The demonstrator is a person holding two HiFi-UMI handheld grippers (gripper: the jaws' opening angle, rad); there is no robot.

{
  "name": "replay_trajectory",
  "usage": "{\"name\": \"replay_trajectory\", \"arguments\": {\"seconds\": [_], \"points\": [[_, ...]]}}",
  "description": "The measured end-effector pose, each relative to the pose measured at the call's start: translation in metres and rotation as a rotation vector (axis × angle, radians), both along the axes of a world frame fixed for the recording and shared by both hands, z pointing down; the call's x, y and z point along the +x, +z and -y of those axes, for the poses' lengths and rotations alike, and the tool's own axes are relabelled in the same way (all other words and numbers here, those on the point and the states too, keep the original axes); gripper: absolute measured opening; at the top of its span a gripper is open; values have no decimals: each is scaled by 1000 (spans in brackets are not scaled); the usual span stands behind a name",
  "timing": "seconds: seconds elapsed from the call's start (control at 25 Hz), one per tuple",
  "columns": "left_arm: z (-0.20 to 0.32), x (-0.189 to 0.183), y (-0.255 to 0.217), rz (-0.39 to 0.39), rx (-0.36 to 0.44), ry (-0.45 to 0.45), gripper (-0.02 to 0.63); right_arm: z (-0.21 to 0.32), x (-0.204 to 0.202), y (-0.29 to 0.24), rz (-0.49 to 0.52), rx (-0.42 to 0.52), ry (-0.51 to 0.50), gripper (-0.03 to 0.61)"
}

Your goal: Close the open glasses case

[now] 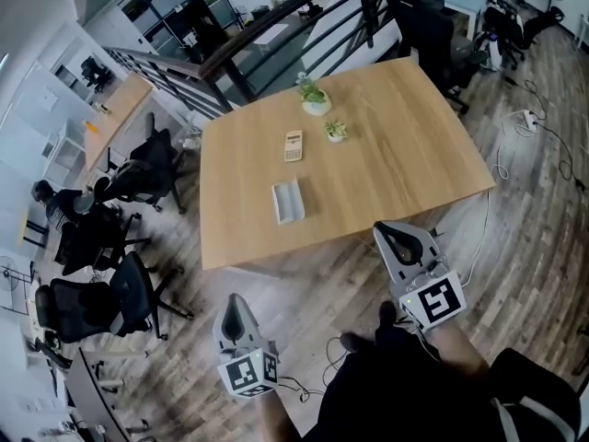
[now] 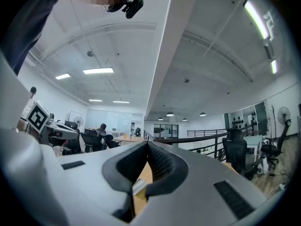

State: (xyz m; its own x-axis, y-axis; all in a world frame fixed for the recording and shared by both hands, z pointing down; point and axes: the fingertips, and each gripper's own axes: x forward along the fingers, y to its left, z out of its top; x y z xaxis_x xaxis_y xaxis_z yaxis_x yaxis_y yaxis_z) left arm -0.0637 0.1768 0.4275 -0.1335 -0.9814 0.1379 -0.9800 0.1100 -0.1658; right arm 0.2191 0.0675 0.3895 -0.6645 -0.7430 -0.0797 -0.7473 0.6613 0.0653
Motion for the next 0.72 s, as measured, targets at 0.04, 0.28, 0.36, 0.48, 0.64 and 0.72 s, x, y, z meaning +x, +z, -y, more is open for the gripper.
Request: {"name": "replay_trajectory", "arguments": {"seconds": [0.04,0.28,0.36,0.48,0.64,0.72], "points": [[3,1,0,2,-1,-4,0,2,3,0,3,4,3,15],[20,15,0,45,-10,-7,0,14,20,10,44,-22,-4,15],[27,22,2,53,-13,-1,0,19,28,13,63,-23,-5,15],[32,33,6,39,-31,28,0,27,37,21,76,-38,1,15],[39,32,7,47,-44,26,0,37,43,27,79,-54,13,15],[47,27,7,48,-38,20,0,43,43,29,68,-56,19,15]]}}
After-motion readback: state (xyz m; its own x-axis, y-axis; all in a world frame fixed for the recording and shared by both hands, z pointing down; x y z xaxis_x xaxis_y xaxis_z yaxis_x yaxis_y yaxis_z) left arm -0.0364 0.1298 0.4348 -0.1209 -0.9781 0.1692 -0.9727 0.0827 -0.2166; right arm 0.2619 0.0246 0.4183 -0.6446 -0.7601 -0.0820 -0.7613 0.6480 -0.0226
